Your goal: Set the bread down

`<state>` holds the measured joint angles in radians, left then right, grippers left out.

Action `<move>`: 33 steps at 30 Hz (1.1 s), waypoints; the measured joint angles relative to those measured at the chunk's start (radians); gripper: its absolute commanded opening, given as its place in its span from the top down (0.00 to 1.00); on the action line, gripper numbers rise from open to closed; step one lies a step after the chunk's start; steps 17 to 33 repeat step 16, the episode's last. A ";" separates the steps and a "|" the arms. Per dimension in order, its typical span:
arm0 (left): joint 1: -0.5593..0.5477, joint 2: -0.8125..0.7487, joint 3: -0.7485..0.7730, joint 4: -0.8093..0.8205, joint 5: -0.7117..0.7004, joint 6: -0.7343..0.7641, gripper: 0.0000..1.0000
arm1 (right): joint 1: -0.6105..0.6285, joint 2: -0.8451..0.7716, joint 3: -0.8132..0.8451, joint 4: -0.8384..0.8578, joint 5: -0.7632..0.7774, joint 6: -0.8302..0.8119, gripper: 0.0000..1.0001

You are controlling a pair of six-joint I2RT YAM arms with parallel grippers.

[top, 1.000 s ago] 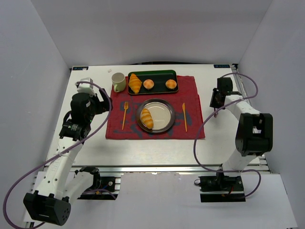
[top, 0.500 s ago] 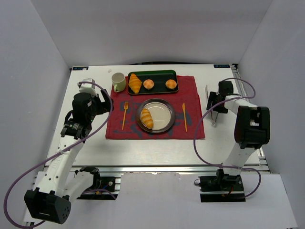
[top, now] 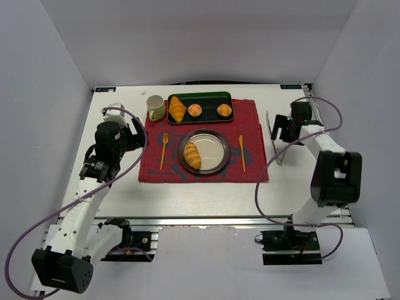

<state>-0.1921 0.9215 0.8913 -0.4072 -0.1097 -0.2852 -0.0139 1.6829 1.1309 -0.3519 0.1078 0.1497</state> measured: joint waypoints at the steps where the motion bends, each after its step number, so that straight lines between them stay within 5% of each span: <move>1: 0.000 0.000 0.002 -0.003 -0.003 0.000 0.02 | 0.000 -0.043 0.001 -0.013 -0.005 0.000 0.11; 14: 0.000 -0.001 0.026 -0.019 -0.011 0.002 0.02 | 0.000 -0.649 -0.097 -0.095 -0.231 0.090 0.11; 33: 0.000 -0.001 0.026 -0.019 -0.010 0.000 0.02 | 0.000 -0.671 -0.117 -0.101 -0.244 0.088 0.10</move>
